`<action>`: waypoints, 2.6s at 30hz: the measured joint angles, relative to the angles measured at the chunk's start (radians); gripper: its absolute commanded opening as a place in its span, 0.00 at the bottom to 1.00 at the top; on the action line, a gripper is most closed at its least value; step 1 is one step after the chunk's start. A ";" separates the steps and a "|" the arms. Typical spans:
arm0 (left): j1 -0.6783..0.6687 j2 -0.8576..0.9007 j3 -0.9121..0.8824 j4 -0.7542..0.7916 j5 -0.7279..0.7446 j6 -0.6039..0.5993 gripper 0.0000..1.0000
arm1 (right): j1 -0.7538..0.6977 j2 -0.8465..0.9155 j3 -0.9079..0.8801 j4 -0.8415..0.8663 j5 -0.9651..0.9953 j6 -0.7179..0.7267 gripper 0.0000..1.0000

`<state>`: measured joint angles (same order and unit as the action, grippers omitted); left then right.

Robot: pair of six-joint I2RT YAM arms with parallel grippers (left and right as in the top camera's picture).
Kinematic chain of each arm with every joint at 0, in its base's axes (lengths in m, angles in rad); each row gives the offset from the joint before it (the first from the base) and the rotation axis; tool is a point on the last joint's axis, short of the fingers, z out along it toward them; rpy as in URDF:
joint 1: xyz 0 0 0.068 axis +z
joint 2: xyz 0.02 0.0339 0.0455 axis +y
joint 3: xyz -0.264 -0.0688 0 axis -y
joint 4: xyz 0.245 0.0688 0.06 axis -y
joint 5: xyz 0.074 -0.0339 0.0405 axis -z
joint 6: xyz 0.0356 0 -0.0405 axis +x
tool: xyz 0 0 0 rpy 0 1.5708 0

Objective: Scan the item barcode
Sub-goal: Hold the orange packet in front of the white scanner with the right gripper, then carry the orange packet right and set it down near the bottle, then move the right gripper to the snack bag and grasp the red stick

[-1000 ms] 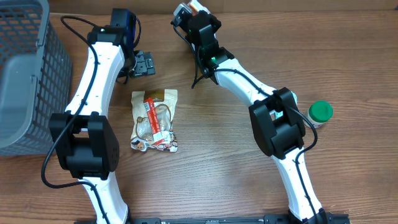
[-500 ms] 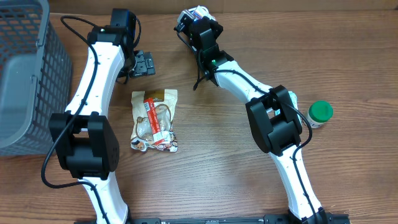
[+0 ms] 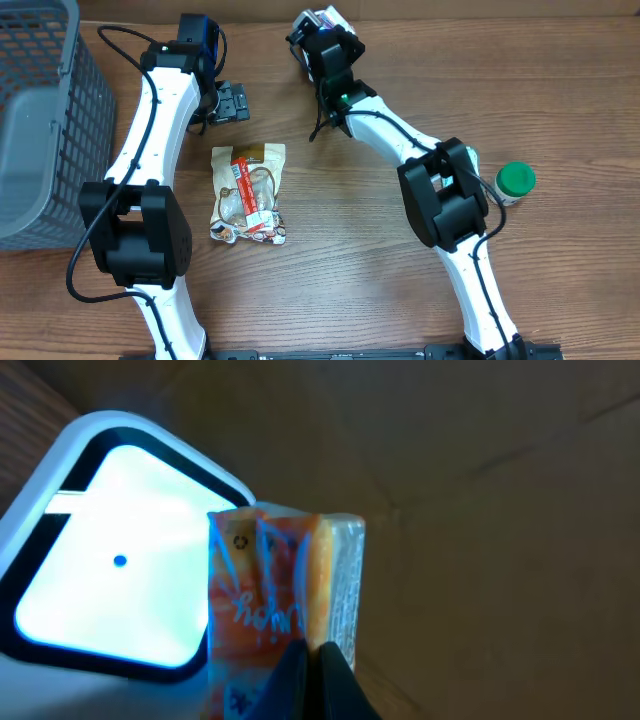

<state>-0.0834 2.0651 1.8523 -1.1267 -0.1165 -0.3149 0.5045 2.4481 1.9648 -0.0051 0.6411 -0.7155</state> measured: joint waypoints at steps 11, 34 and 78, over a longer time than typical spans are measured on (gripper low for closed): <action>0.000 0.000 0.000 0.000 0.000 0.000 1.00 | -0.044 -0.506 0.017 -0.836 -0.173 0.548 0.04; 0.000 0.000 0.000 0.000 0.000 0.000 1.00 | -0.451 -0.554 -0.489 -1.141 -0.432 0.815 0.04; 0.000 0.000 0.000 0.000 0.000 0.000 1.00 | 0.318 -0.549 -0.531 -0.589 -0.911 1.040 0.43</action>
<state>-0.0834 2.0651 1.8523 -1.1267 -0.1165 -0.3149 0.8223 1.8996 1.4334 -0.5945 -0.2695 0.3248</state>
